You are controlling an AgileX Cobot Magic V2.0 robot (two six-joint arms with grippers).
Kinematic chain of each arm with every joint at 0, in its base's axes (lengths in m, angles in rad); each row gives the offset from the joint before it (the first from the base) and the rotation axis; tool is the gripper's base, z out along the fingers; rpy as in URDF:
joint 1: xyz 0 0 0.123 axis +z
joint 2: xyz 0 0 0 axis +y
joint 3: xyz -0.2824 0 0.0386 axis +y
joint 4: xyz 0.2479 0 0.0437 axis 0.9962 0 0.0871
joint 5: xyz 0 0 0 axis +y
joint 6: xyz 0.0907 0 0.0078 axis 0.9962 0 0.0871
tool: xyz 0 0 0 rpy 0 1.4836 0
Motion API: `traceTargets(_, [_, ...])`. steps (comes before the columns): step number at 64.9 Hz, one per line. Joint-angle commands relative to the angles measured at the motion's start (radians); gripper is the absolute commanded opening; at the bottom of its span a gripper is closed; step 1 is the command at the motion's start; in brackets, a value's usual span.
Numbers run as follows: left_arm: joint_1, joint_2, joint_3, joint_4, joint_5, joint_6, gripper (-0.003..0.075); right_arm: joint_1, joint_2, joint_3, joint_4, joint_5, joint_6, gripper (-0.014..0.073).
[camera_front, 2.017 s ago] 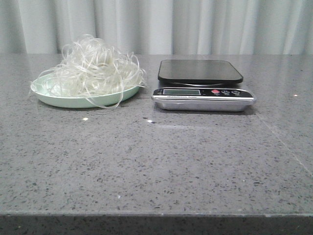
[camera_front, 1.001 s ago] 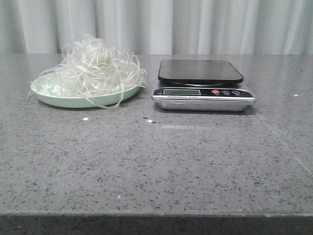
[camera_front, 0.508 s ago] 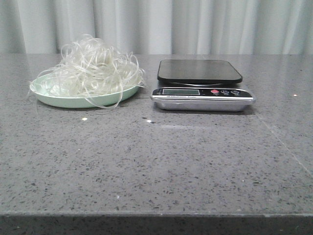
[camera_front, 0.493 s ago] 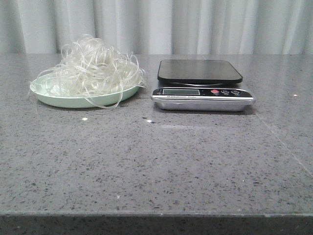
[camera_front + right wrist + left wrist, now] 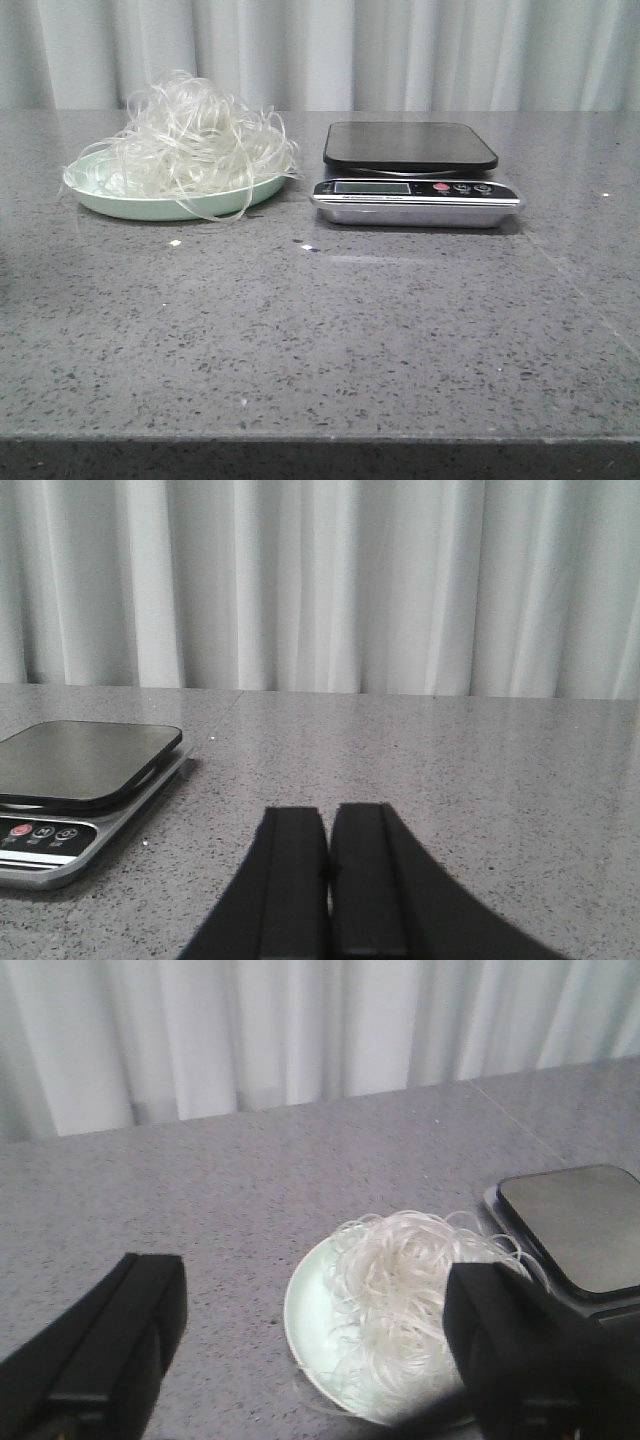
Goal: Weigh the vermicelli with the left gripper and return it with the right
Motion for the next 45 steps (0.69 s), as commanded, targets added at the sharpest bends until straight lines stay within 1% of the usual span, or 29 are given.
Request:
traceTargets(1, [-0.049,0.120,-0.109,-0.002,-0.046,-0.002,0.0582,-0.006,-0.015,-0.008,-0.010,-0.072,-0.007,0.0167])
traceTargets(10, [-0.094,0.279,-0.214,-0.002,-0.018,-0.002,0.0582,-0.006,-0.015,-0.008,-0.010,-0.072,-0.007,0.0167])
traceTargets(18, [-0.129,0.437,-0.336,-0.002,0.060,-0.002,0.0582,-0.006,-0.015,-0.008,-0.010,-0.072,-0.007,0.0167])
traceTargets(27, [-0.131,0.575,-0.451,-0.002,0.148,-0.002,0.0582,-0.006,-0.015,-0.008,-0.010,-0.072,-0.007,0.0167])
traceTargets(45, [-0.131,0.754,-0.555,-0.006,0.259,-0.002,0.0582,-0.006,-0.015,-0.008,-0.010,-0.072,-0.007,0.0167])
